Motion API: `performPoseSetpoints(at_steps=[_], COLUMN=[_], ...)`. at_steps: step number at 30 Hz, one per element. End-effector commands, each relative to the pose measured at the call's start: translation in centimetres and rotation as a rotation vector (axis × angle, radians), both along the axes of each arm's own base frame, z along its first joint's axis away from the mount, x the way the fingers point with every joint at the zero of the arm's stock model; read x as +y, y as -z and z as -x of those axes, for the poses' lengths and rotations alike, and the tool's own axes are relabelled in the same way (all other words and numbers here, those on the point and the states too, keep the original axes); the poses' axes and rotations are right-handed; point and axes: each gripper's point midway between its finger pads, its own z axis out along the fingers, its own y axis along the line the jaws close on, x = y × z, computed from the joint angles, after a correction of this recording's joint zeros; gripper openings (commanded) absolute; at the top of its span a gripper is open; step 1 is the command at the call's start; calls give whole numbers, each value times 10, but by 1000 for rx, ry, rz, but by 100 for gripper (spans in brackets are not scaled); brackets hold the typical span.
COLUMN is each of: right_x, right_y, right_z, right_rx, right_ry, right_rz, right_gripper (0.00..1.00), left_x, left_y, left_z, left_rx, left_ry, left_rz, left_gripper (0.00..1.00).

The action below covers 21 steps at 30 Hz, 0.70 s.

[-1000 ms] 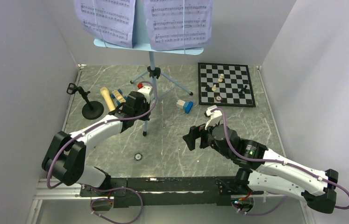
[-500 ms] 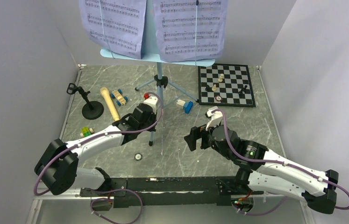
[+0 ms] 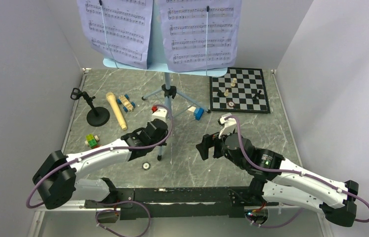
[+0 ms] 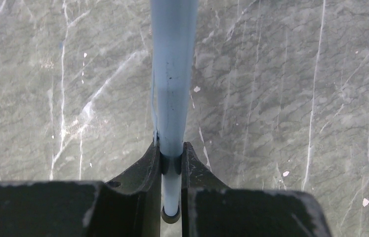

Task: Pack up the instrument practice props

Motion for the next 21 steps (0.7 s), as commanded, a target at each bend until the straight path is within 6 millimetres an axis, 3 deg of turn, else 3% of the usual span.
performPoseSetpoints(at_steps=[1,12,21], right_x=[-2,1,-2], right_y=[-5,-6,-3], right_z=[-1,-2,1], right_rx=[-11,-9,7], right_ry=[16,11,16], right_rz=[-13,-9,-17], right_gripper=[100,100,100], left_x=[2,-18,-35], left_y=[-16,-8,4], left_z=[9,33,30], left_rx=[-22,5,37], left_ry=[-53,-25,-31], left_rz=[69,84,69], left_gripper=[0,0,0])
